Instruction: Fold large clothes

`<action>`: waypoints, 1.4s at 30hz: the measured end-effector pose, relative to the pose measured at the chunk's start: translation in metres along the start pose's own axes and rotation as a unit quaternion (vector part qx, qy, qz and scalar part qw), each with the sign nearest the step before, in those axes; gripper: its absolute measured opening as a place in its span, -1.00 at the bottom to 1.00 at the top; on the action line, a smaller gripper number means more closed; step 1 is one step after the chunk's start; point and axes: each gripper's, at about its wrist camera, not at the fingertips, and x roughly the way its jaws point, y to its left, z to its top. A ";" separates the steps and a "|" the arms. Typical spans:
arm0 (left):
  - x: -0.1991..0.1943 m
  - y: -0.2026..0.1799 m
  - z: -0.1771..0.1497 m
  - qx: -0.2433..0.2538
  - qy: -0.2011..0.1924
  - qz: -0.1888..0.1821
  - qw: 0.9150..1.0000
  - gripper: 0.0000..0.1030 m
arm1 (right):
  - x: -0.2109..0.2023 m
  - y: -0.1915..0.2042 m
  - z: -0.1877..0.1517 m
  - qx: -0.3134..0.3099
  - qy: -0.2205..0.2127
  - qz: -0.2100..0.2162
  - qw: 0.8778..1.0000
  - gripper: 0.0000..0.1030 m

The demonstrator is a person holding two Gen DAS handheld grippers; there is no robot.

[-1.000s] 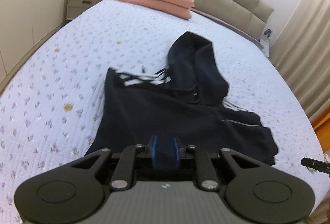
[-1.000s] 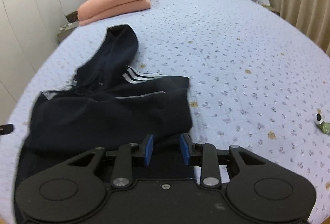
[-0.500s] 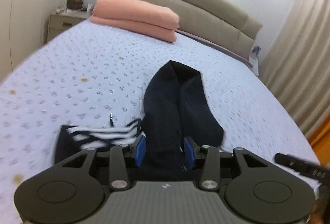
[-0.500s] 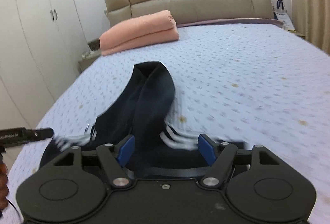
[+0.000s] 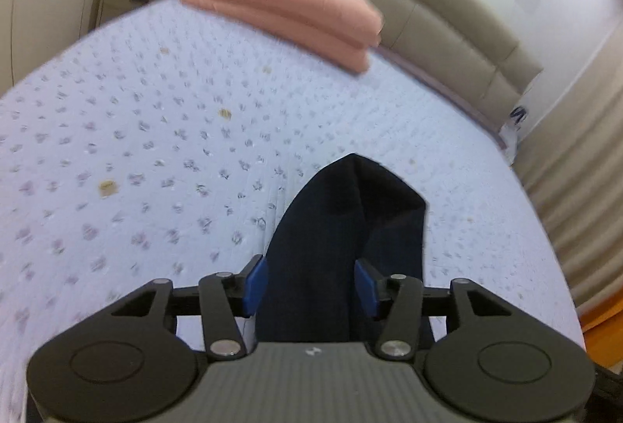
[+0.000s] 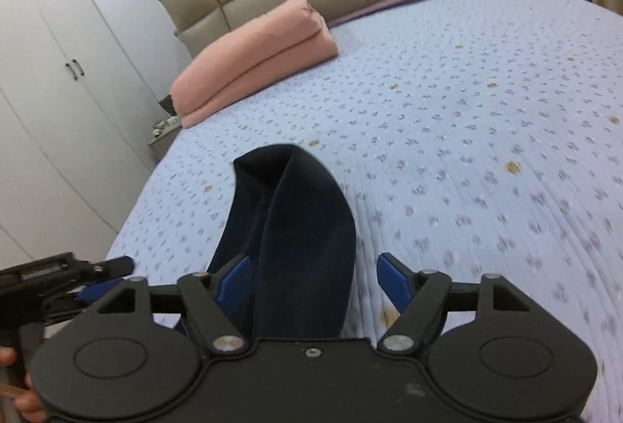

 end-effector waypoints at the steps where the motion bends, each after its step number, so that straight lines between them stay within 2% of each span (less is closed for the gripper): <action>1: 0.014 0.001 0.009 -0.009 0.016 -0.001 1.000 0.01 | 0.009 0.000 0.008 0.003 0.005 0.000 1.000 0.73; 3: 0.040 0.004 0.025 -0.023 0.040 -0.012 0.999 0.01 | 0.029 0.000 0.024 0.010 0.018 0.010 1.000 0.75; 5: 0.064 0.006 0.034 -0.026 0.045 -0.015 0.999 0.05 | 0.050 -0.001 0.035 0.018 0.030 0.017 0.999 0.75; 9: 0.109 0.007 0.050 -0.014 0.060 -0.012 0.998 0.14 | 0.095 0.000 0.055 0.017 0.049 0.009 0.999 0.75; 14: 0.158 0.010 0.061 0.012 0.081 -0.016 0.997 0.14 | 0.142 -0.001 0.076 0.008 0.060 0.007 0.998 0.77; 18: 0.183 0.015 0.057 0.028 0.116 -0.054 0.991 0.10 | 0.178 -0.009 0.079 0.037 0.090 0.016 0.995 0.77; 19: 0.186 0.014 0.055 0.033 0.119 -0.064 0.990 0.08 | 0.184 -0.008 0.077 0.037 0.097 0.020 0.994 0.70; 20: 0.187 0.013 0.053 0.042 0.116 -0.068 0.990 -0.15 | 0.188 -0.005 0.074 0.029 0.101 0.022 0.994 0.31; 21: 0.187 0.010 0.051 0.049 0.114 -0.070 0.990 -0.84 | 0.191 0.000 0.070 0.011 0.103 0.019 0.994 0.03; 22: 0.186 0.008 0.050 0.053 0.114 -0.071 0.989 -0.88 | 0.191 0.005 0.067 -0.008 0.105 0.020 0.994 -0.44; 23: 0.180 0.007 0.048 0.057 0.102 -0.073 0.990 -0.89 | 0.188 0.010 0.066 -0.023 0.102 0.025 0.994 -0.56; 25: 0.162 0.004 0.046 0.064 0.075 -0.078 0.992 -0.90 | 0.170 0.019 0.063 -0.049 0.075 0.032 0.995 -0.63; 29: 0.093 0.004 0.050 0.058 0.019 -0.120 0.991 -0.90 | 0.111 0.030 0.067 -0.076 0.023 0.052 0.995 -0.66; 31: 0.043 0.003 0.049 0.070 -0.012 -0.136 0.988 -0.90 | 0.069 0.037 0.067 -0.088 -0.002 0.069 0.994 -0.66; 36: -0.090 0.003 0.028 0.104 -0.071 -0.144 0.982 -0.89 | -0.055 0.060 0.048 -0.113 -0.046 0.112 0.986 -0.66; 39: -0.168 0.000 -0.005 0.152 -0.076 -0.133 0.977 -0.89 | -0.130 0.079 0.022 -0.145 -0.051 0.135 0.979 -0.66; 42: -0.232 -0.002 -0.055 0.203 -0.055 -0.126 0.969 -0.89 | -0.189 0.099 -0.017 -0.189 -0.039 0.135 0.972 -0.65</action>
